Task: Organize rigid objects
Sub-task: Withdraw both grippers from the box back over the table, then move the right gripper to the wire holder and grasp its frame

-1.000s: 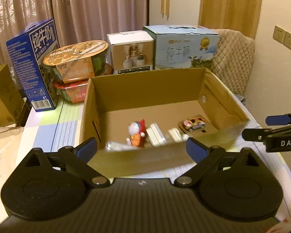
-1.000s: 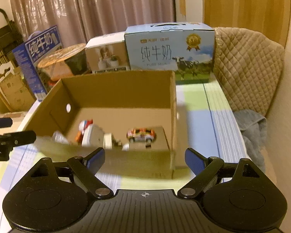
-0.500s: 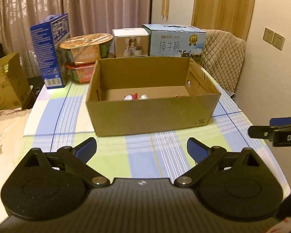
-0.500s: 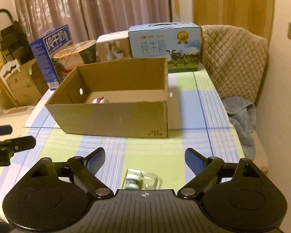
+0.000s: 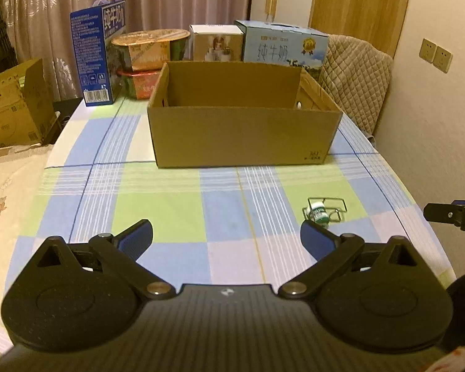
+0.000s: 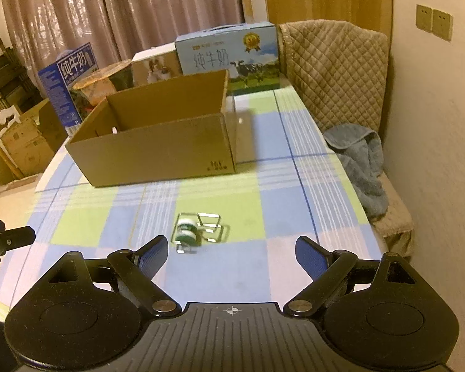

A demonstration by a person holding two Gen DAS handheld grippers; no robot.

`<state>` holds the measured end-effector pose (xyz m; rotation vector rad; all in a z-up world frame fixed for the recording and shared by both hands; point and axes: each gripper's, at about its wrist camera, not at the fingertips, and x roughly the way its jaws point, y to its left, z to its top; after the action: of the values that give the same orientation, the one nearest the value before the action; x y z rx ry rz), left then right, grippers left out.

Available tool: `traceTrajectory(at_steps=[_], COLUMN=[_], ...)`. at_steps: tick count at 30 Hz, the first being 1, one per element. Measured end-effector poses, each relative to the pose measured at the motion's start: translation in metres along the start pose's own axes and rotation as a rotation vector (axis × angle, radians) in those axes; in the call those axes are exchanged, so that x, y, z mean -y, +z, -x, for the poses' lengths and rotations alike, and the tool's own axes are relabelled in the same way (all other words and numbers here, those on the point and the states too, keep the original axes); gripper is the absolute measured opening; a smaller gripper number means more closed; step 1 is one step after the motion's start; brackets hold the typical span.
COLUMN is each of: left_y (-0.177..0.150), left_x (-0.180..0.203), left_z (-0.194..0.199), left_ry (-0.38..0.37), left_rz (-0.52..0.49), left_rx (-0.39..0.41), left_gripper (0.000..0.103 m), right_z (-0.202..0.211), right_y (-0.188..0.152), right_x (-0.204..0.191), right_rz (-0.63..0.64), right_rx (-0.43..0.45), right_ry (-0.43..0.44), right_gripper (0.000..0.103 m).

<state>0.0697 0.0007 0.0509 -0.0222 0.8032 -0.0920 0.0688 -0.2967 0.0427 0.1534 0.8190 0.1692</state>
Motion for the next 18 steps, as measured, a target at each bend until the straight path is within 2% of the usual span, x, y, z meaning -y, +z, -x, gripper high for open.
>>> traceTrajectory(at_steps=[7, 18], left_y=[-0.009, -0.013], left_x=[0.008, 0.016], left_z=[-0.003, -0.019], left_ry=[-0.008, -0.021], left_rz=[-0.013, -0.059], left_rx=[-0.018, -0.048], left_gripper=[0.100, 0.100], right_z=[-0.001, -0.018], right_y=[-0.011, -0.010], right_x=[0.002, 0.007], right_rz=[-0.001, 0.041], right_rx=[-0.019, -0.033], right_ry=[0.003, 0.012], right_gripper=[0.086, 0.086])
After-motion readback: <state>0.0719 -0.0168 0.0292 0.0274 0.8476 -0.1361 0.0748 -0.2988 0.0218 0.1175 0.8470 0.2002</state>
